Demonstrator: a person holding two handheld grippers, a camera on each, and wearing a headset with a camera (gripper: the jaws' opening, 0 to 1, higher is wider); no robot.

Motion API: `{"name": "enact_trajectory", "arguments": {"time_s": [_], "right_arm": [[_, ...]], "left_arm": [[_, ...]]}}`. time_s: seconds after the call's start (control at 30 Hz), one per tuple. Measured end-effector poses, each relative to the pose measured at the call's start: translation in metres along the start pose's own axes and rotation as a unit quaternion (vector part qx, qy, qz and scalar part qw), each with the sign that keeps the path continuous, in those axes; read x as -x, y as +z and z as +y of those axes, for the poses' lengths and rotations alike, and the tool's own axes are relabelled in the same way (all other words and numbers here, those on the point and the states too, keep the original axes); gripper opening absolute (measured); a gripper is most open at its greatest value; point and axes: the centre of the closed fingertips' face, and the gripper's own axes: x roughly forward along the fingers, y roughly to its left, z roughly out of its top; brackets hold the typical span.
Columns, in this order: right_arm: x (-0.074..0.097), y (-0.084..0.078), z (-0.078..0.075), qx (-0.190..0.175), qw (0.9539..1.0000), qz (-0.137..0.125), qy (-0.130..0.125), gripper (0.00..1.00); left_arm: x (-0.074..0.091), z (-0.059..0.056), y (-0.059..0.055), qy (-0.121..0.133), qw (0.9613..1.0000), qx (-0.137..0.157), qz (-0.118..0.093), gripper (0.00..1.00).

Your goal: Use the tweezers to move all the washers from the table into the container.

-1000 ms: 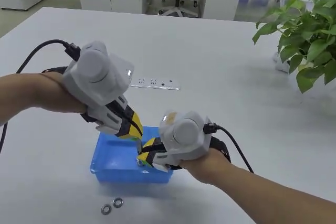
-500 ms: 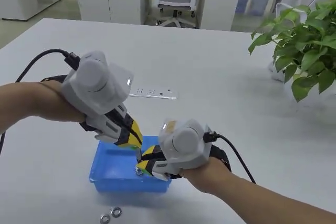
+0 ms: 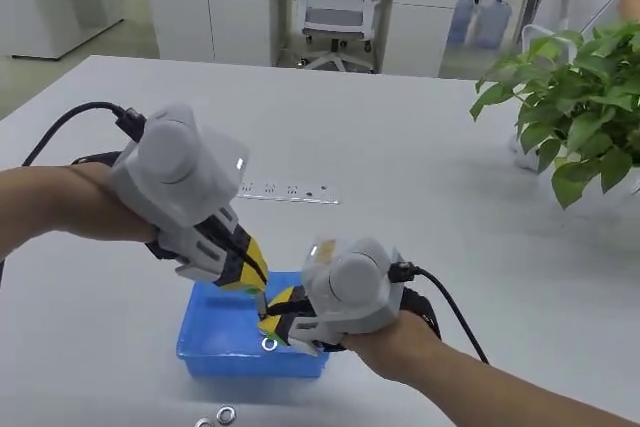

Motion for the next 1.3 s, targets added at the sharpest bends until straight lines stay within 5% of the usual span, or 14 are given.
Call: {"name": "enact_trajectory", "arguments": {"time_s": [0.63, 1.3], "right_arm": [[0.008, 0.017, 0.034, 0.008, 0.9998, -0.012, 0.012, 0.08], [-0.001, 0.012, 0.068, 0.003, 0.9994, -0.015, 0.030, 0.08]], "left_arm": [[0.018, -0.031, 0.006, 0.000, 1.0000, 0.004, -0.003, 0.05], [0.015, -0.060, -0.005, -0.010, 0.9998, 0.015, -0.001, 0.05]]}}
